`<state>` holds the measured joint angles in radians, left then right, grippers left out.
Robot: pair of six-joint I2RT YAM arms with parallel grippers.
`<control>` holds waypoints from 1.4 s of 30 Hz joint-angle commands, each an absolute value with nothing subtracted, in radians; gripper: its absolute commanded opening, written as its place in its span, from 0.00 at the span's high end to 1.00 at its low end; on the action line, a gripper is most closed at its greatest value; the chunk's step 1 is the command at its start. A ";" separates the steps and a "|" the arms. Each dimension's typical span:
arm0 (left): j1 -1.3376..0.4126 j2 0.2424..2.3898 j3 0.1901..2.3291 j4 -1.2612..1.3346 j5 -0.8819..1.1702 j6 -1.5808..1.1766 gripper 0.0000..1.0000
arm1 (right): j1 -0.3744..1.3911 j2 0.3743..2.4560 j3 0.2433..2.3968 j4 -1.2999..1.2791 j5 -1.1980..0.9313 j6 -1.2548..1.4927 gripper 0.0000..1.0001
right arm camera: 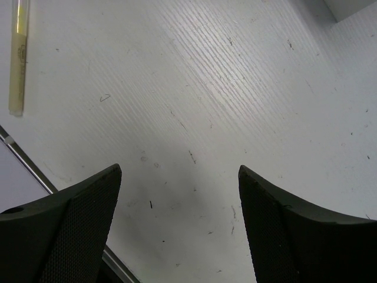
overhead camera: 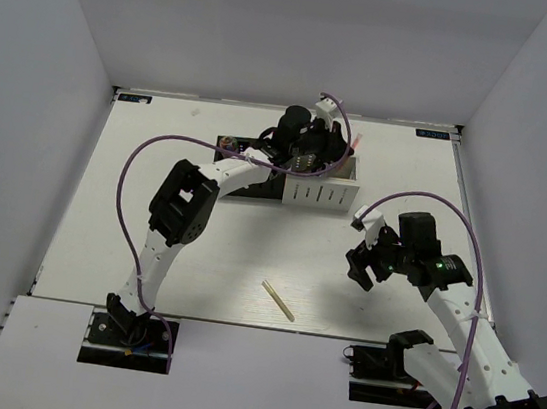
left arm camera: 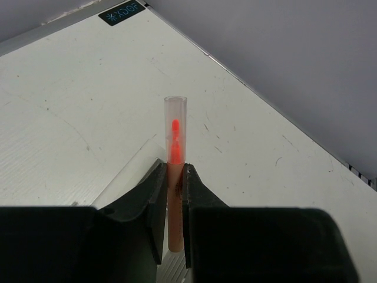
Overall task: Sort the stationery into containers
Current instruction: Place the pen in the storage box, then pick up the pen from the center of the board.
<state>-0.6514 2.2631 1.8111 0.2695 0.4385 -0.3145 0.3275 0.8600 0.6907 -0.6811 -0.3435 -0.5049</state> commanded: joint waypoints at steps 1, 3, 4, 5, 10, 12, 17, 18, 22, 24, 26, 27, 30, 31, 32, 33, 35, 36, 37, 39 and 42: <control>-0.647 2.220 1.836 0.238 0.456 -0.287 0.77 | 0.330 0.848 0.712 -0.683 -0.364 -0.508 0.18; -0.647 2.218 1.839 0.233 0.453 -0.288 0.72 | 0.330 0.848 0.712 -0.683 -0.362 -0.506 0.18; -0.647 2.218 1.841 0.233 0.454 -0.287 0.72 | 0.330 0.848 0.713 -0.684 -0.364 -0.508 0.18; -0.647 2.217 1.841 0.235 0.450 -0.287 0.70 | 0.330 0.850 0.713 -0.684 -0.364 -0.508 0.18; -0.647 2.220 1.864 0.218 0.448 -0.285 0.61 | 0.330 0.847 0.713 -0.687 -0.367 -0.508 0.16; -0.649 2.223 1.873 0.210 0.449 -0.285 0.59 | 0.330 0.845 0.713 -0.684 -0.368 -0.511 0.16; -0.649 2.226 1.913 0.183 0.453 -0.276 0.58 | 0.331 0.850 0.713 -0.686 -0.373 -0.506 0.16; -0.650 2.223 1.913 0.183 0.451 -0.276 0.58 | 0.331 0.850 0.715 -0.686 -0.371 -0.508 0.16; -0.649 2.168 1.892 0.199 0.454 -0.276 0.74 | 0.327 0.845 0.713 -0.687 -0.377 -0.508 0.23; -0.649 2.087 1.867 0.207 0.446 -0.265 0.89 | 0.330 0.844 0.713 -0.690 -0.377 -0.508 0.48; -0.653 2.027 1.763 0.146 0.405 -0.267 1.00 | 0.328 0.844 0.713 -0.684 -0.371 -0.502 1.00; -0.660 1.944 1.685 0.115 0.352 -0.267 1.00 | 0.328 0.847 0.712 -0.677 -0.356 -0.493 1.00; -0.695 1.748 1.582 -0.206 0.109 -0.331 1.00 | 0.330 0.851 0.707 -0.652 -0.322 -0.469 0.56; -0.710 1.708 1.568 -0.359 0.013 -0.345 1.00 | 0.331 0.865 0.709 -0.652 -0.315 -0.465 0.29; -0.716 1.692 1.562 -0.488 -0.035 -0.410 0.85 | 0.331 0.874 0.710 -0.641 -0.286 -0.450 0.15; -0.741 1.672 1.508 -0.541 -0.163 -0.443 0.74 | 0.331 0.882 0.719 -0.641 -0.273 -0.440 0.16; -0.756 1.586 1.453 -0.659 -0.219 -0.518 0.52 | 0.331 0.925 0.733 -0.635 -0.208 -0.414 0.63; -0.791 1.563 1.360 -0.696 -0.273 -0.620 0.43 | 0.328 0.946 0.742 -0.635 -0.189 -0.396 0.85; -0.801 1.521 1.339 -0.715 -0.282 -0.662 0.37 | 0.331 0.957 0.745 -0.631 -0.173 -0.379 1.00; -0.821 1.508 1.307 -0.803 -0.278 -0.823 0.37 | 0.330 0.977 0.749 -0.615 -0.124 -0.351 1.00; -0.847 1.526 1.310 -0.930 -0.267 -0.987 0.37 | 0.330 0.982 0.752 -0.606 -0.098 -0.333 1.00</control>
<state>-0.8322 1.4979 1.3273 -0.6861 -0.1932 -0.7444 0.3294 0.9859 0.7048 -0.6479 -0.1638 -0.3824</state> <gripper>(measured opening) 0.629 0.002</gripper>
